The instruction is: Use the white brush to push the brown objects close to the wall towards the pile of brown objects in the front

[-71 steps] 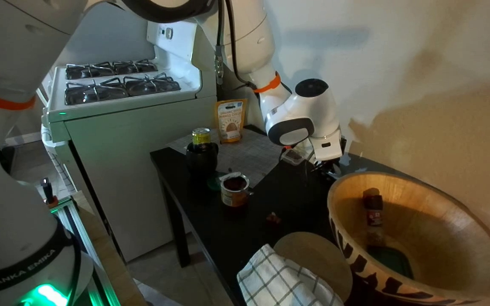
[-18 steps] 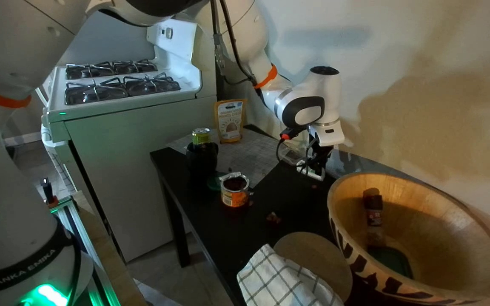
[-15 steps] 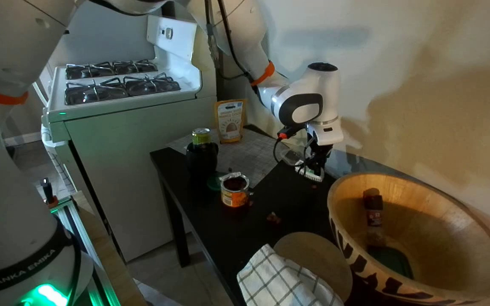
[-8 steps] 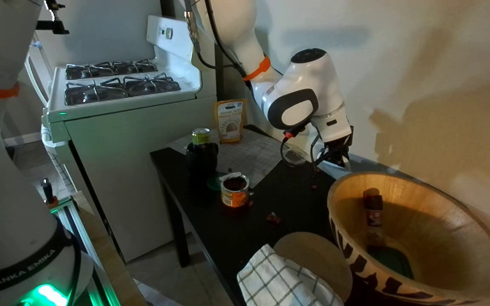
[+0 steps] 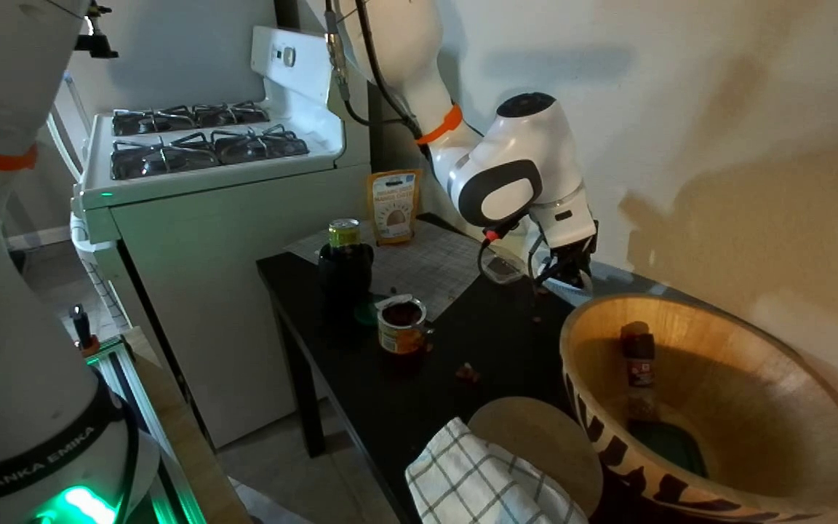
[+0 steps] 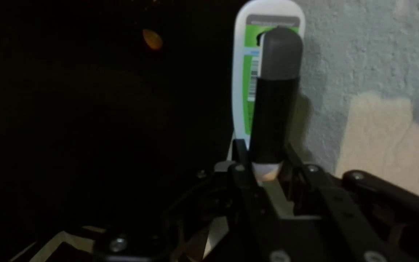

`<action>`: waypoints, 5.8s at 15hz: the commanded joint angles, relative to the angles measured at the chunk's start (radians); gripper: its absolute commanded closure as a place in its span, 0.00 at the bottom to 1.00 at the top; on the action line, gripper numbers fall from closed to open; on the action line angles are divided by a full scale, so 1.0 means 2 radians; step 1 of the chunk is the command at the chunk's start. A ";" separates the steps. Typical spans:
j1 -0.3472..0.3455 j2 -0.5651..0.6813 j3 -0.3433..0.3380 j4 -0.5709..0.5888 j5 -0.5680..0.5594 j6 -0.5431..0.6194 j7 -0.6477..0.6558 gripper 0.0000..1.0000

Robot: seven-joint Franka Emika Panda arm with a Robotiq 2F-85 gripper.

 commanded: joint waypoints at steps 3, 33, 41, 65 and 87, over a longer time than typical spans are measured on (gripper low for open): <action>0.011 0.086 0.008 0.090 0.001 -0.017 0.006 0.94; 0.022 0.023 -0.004 0.086 -0.068 -0.145 0.062 0.94; -0.007 0.073 0.011 0.130 -0.059 -0.164 0.051 0.94; -0.022 0.036 0.008 0.054 -0.088 -0.353 0.053 0.94; 0.018 -0.011 -0.015 -0.031 -0.136 -0.318 0.155 0.94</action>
